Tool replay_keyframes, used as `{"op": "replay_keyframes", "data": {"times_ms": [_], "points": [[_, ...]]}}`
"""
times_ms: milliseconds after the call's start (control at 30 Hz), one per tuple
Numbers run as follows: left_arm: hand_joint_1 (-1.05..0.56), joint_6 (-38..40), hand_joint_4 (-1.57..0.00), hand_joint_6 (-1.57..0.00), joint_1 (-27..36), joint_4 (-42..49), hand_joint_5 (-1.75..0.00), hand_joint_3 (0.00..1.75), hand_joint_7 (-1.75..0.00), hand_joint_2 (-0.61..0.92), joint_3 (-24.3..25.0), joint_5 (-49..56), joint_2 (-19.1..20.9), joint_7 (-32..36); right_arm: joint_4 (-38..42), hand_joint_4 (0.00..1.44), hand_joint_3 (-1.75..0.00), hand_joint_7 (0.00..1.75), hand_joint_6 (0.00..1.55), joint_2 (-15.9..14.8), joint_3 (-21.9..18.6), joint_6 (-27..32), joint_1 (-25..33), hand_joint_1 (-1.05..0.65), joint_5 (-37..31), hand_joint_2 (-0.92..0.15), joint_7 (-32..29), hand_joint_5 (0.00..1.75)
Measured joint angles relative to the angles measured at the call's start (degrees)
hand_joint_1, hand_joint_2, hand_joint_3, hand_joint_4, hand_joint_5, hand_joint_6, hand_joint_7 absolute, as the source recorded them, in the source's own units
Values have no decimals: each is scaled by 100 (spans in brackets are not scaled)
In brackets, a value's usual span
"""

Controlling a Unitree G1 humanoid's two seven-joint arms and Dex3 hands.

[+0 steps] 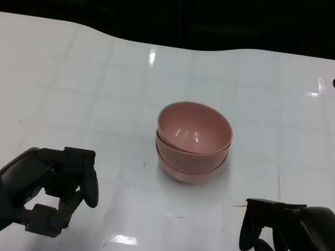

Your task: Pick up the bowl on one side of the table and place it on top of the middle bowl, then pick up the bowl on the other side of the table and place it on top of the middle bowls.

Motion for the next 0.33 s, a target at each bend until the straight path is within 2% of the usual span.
{"op": "replay_keyframes", "data": {"times_ms": [167, 333], "points": [[-14, -45, -88, -81, -4, 97, -175, 137, -152, 42, -12, 2, -18, -42, 142, 96, -154, 145, 86, 5, 0, -43, -22, -8, -1, -17, -33, 175], [-18, -98, -88, -80, -5, 168, -175, 116, -155, 53, 11, 2, -12, -43, 181, 97, -154, 144, 87, 20, 2, -45, -43, -8, -7, -16, -51, 175]]}}
